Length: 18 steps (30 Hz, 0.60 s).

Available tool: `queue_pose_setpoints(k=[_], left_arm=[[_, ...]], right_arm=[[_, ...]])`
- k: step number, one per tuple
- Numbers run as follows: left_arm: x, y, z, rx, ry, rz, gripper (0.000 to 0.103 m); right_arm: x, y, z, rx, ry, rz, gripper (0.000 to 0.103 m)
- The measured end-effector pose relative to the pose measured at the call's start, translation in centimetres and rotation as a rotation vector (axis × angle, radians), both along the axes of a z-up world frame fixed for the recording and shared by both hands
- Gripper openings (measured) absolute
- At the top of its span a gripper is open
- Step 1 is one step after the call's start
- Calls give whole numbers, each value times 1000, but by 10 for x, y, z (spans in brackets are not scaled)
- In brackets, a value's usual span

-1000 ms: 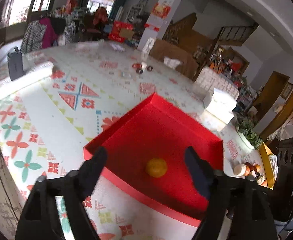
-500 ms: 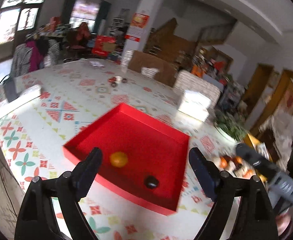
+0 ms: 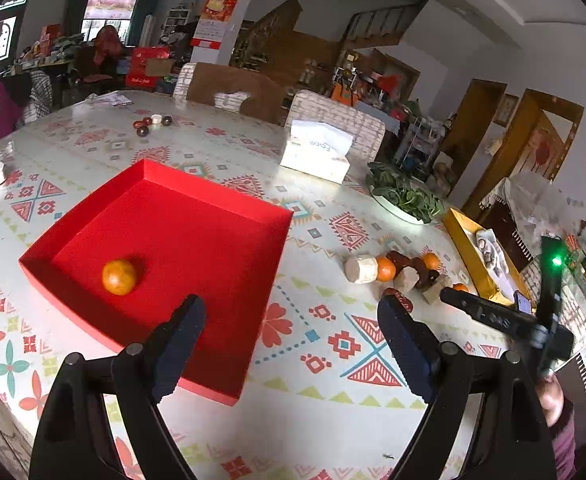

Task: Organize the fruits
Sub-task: 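Grasp a red date with the left tool while the right tool grasps a white block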

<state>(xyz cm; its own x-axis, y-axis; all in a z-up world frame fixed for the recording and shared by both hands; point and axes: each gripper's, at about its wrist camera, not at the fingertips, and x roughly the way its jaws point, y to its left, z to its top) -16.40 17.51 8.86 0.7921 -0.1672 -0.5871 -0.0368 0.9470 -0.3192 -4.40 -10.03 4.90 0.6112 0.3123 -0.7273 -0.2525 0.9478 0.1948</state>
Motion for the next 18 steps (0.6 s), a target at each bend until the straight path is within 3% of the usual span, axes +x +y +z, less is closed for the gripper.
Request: queue_pose_setpoints(k=[4,8,18], left_arm=[[7,-11,0,0,-6,-22,85],[21,-30,-7,15,21,-66,85],[62,-91,-35,94,98,-176,85]], right_arm=[[24,-27,-18,80,73,-67,48],[44,-29,-33,76,126,-102,48],[54,-23,-42,34,78,-137,47]])
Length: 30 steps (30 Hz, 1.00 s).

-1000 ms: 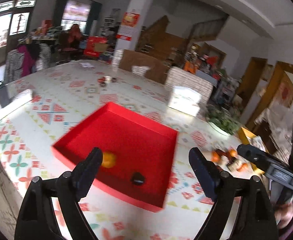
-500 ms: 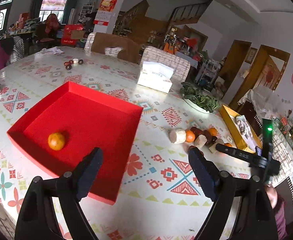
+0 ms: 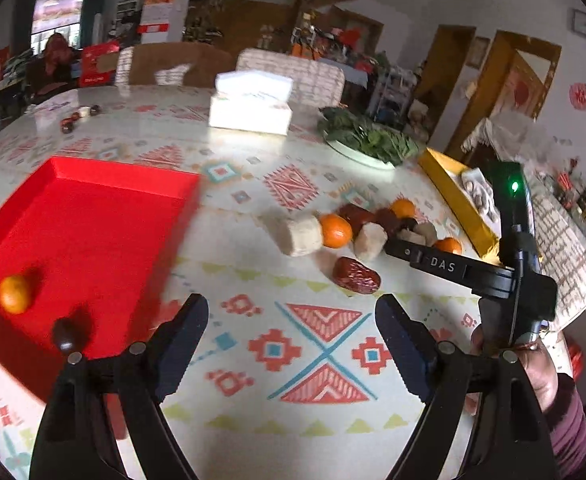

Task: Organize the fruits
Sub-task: 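Grasp a red date with the left tool while the right tool grasps a white block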

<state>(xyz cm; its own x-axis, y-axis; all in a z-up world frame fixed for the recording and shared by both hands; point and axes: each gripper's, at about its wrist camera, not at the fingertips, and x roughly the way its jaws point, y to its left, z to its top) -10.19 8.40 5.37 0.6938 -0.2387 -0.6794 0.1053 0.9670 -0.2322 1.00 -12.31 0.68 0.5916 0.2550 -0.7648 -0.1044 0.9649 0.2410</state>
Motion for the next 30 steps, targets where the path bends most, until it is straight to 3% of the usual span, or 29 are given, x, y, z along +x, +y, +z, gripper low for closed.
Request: queue_pose_setpoints(k=[1,2,3,9,18,19,20,21,25,30], left_arm=[[4,-5,-2,8,5,-9,85],[7,-11,-4,18,9,-17,85],[10,-16,-6,26,13,-27,85],[35,-42,-17,59,49,-63,85],[69,-82,-33,128,68,-116,85],[71,-85,-35,141,74,-120,76],[73,-88,-38,156,87,-125,54],[75,-90,-41,172,104,-127,43],[71,-87,-38,174,76,-117,44],[52,-65,-20,118,31,-73,44]], right_arm=[[0,1,0,-6,-4,1,46],[0,1,0,-21,-8,-4,32],[1,1,0,-36,-10,-10,31],[-1,-10,1,29,0,-6,31],[-15,-25,19,71,-65,-39,31],[-15,-27,20,76,-68,-42,31],[-15,-29,20,82,-69,-45,31],[-15,-30,20,84,-70,-46,31],[-16,-32,20,82,-72,-46,31],[-18,-30,20,56,-85,-33,31]])
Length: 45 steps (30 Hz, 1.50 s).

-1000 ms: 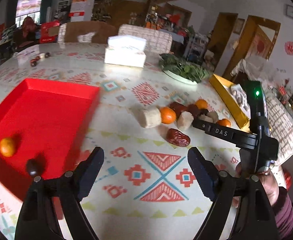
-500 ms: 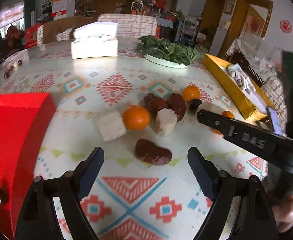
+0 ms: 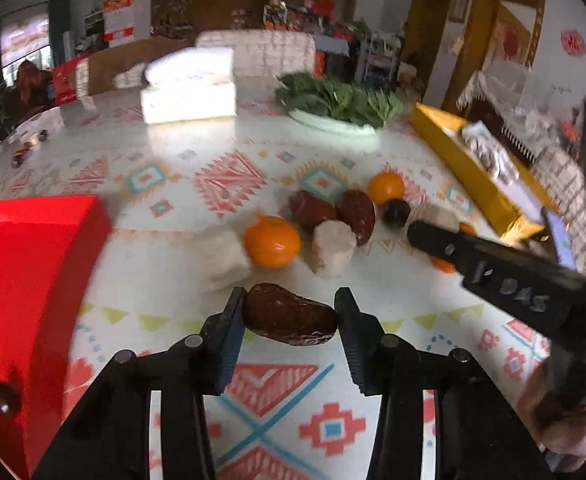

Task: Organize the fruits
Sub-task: 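Grasp a red date with the left tool while the right tool grasps a white block, then move the date and white block into the red tray and open both tools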

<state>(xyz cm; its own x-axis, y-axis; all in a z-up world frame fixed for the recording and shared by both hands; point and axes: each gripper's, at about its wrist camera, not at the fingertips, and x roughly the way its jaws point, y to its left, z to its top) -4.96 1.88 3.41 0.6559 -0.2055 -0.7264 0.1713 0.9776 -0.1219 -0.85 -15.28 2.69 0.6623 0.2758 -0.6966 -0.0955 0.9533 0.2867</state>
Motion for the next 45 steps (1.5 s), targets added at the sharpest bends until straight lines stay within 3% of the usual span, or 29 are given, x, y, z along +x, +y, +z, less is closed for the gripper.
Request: queue_pose_setpoints(k=[5,12,18,22,27,30,33,37,45], left_arm=[[-37,54,27,-68,-67,79,44],[-83,167,62,-202,-131,242,44],[-96,229,103,-195,-209,307,44],[-81,257,125,-124,-238,339,44],[-40,295,113,-76,-168,394,44],[-20,307,83,-63,-101,414,44],[-1,317,45,-69,-20,426,44],[12,331,9,-90,64,451,44],[14,336,-3,-123,91,435,44]], right_arm=[[-7,7,3,7,-33,41,31],[-20,23,19,98,-88,140,31],[-30,68,55,158,-89,256,31],[-29,116,92,167,-115,344,31],[-14,194,126,160,-119,475,31],[-3,246,100,115,-42,545,31],[3,288,52,76,55,597,31],[12,322,4,11,129,612,31],[19,343,-21,-35,140,633,32]])
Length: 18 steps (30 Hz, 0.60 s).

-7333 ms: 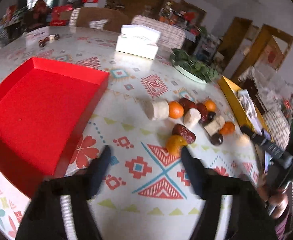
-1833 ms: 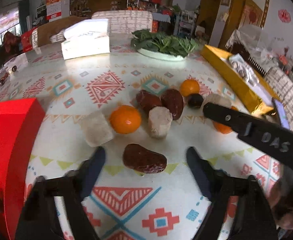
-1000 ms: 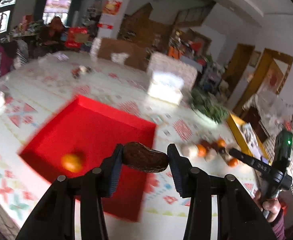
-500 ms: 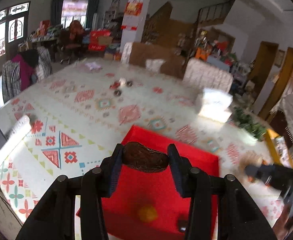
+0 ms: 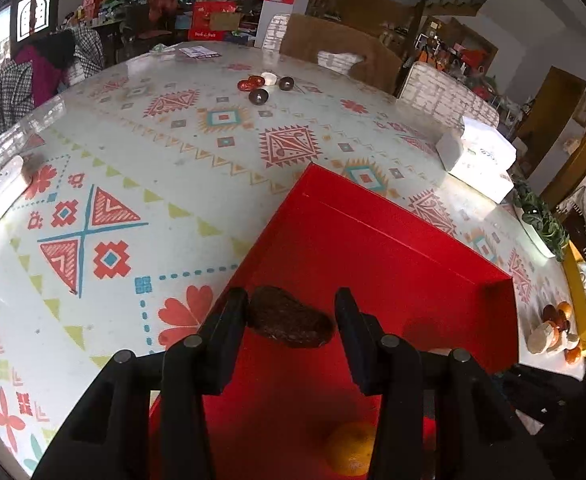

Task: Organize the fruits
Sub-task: 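Move the date and white block into the red tray and open both tools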

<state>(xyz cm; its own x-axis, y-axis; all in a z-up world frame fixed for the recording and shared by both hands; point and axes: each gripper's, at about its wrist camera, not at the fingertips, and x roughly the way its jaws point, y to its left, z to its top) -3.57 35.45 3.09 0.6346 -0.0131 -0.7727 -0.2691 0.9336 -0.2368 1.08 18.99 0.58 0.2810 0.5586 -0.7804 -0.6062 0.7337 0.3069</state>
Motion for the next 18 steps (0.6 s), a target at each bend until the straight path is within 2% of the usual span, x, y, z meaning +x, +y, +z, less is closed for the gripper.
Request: queue_pose_setpoints(k=[5,9,11,15,18], left_arm=[[-9,-2,12,-26,-21,6,50],[-30,-14,39,-20,-78,2,54],[-40,-23,52,-19,-112,-5,60],[-58,-52,75,-31,-169,-48,65],[-67,-81,88,-43,-193,-109,71]], right_arm=[[-9,2,3,11,-7,8,38],[-19,-8,19,26,-56,6,38],[-26,-19,28,36,-81,-2,38],[-39,-56,46,68,-132,-40,38],[-46,-103,60,111,-154,-108,38]])
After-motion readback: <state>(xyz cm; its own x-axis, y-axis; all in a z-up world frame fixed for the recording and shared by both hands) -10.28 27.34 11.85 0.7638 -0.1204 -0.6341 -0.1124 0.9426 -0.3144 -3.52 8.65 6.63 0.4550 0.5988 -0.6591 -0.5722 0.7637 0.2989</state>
